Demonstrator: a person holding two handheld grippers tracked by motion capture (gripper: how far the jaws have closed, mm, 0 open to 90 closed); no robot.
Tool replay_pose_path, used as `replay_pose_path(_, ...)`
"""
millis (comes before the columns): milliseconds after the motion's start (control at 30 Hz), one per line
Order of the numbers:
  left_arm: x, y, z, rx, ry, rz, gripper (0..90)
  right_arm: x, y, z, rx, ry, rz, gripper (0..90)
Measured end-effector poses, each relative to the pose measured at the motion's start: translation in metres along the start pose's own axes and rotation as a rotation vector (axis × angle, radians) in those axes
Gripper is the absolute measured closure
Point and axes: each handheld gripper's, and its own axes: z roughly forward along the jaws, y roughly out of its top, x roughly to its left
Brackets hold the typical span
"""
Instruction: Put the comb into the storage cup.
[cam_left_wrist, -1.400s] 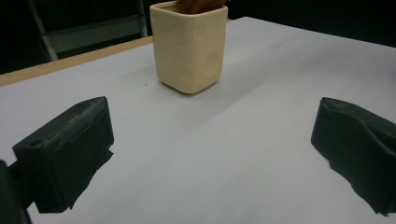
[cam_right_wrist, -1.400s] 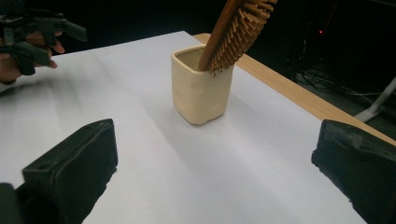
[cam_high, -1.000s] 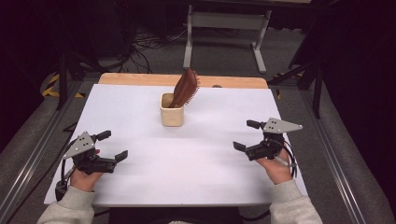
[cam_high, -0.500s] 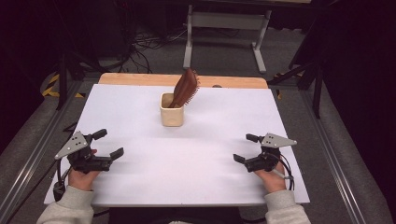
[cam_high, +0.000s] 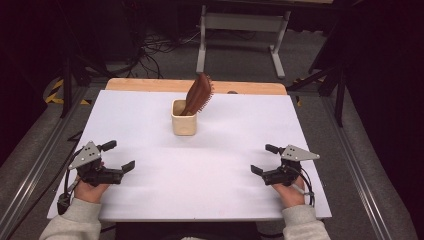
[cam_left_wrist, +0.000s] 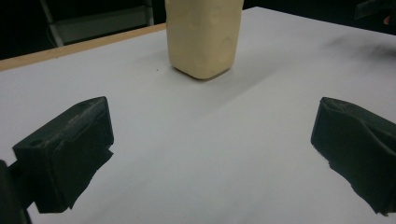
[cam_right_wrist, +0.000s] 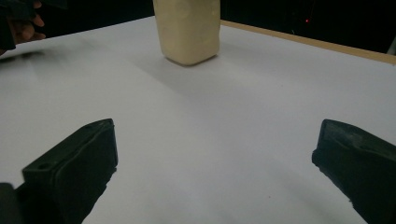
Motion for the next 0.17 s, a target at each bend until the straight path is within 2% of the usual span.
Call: replay_pose_path(167,0.0013,-0.0029,0.0033,0.014,0.009,0.03,0.2,0.0012,0.0005,-0.0001,0.0,-0.001,-0.014,0.1)
